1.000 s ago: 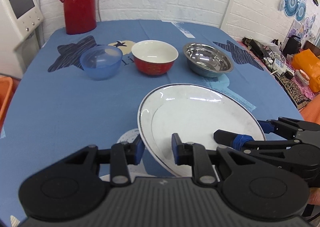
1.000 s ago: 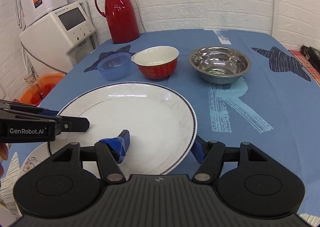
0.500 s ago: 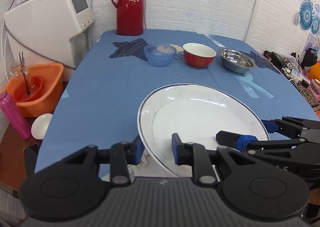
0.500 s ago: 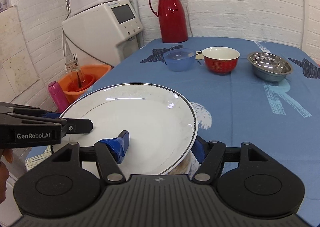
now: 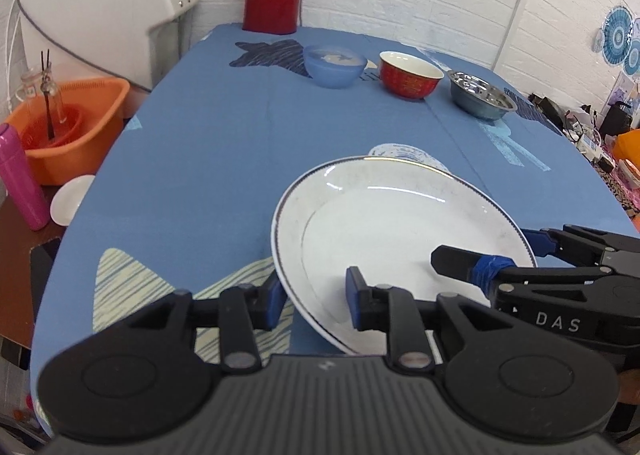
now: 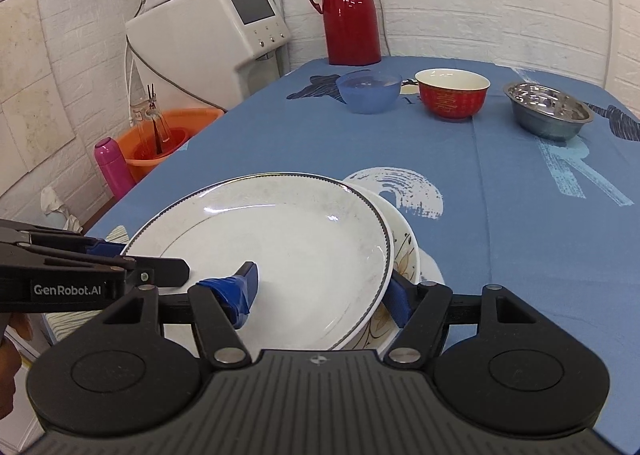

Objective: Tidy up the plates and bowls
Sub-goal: 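Carry the deep plate with both grippers onto the plate stack and release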

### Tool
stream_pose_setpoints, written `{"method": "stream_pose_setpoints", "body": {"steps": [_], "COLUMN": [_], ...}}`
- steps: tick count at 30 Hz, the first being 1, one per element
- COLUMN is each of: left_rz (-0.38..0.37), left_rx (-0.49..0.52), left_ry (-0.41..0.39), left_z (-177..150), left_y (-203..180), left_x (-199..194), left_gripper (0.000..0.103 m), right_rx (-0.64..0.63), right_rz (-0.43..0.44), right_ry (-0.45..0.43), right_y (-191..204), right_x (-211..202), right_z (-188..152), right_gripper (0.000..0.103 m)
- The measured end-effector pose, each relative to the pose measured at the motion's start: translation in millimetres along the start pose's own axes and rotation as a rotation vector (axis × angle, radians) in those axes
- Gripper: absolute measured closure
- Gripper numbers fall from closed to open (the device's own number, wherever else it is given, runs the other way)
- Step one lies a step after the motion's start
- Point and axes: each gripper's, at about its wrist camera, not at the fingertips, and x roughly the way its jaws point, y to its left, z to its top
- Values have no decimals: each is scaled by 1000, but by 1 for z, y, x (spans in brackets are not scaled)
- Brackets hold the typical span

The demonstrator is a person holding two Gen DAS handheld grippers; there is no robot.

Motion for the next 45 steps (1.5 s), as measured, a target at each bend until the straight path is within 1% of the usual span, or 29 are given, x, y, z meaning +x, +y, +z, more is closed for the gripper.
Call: {"method": "stream_pose_setpoints", "body": {"steps": [1,2,3,5,8,12,15,18,21,24,27,30,32,34,38,42,45], "left_rz": [-15,-31,-39,-24,-43,-34,-32,-39,-56,-78,-81,-47,-11,-9,2,22,86], "left_rx": [0,5,16,21,1,-19,-24,-27,-26,-29,-16,10,35,58,66,96,119], "left_ry": [1,-7,-24,-15,-10,-52,-74,-79,-82,-70,-61,-36,-23,-20,-4,4,26], "left_z": [0,1,1,4,7,11,16,21,22,22,24,24,22,20,21,21,20], "left_y": [0,-1,-3,-5,2,10,11,8,3,-2,-10,-18,-21,-23,-26,-30,-33], "left_x": [0,-2,-5,-8,-11,-25,-29,-28,-26,-21,-13,-2,4,7,10,13,20], "left_gripper": [57,46,41,41,41,40,39,39,39,39,39,39,39,39,39,38,38], "right_rx": [1,-6,-21,-62,-56,-14,-43,-99,-84,-106,-97,-116,-117,-104,-95,-93,-64], "right_rz": [1,-1,-9,-17,-12,-16,-33,-42,-37,-49,-35,-34,-30,-18,0,22,23], "right_ry": [0,1,5,19,22,23,32,57,55,65,72,87,93,94,95,90,94], "right_y": [0,0,2,7,6,2,4,10,5,8,5,6,7,4,1,-2,-6], "right_x": [0,0,0,1,0,-3,-1,-1,-4,-6,-6,-5,-5,-6,-9,-19,-25], "right_z": [0,0,-1,-3,-2,1,3,3,5,7,7,9,11,11,11,9,10], "right_gripper": [50,50,50,50,50,50,50,49,50,49,49,49,49,49,51,51,50]}}
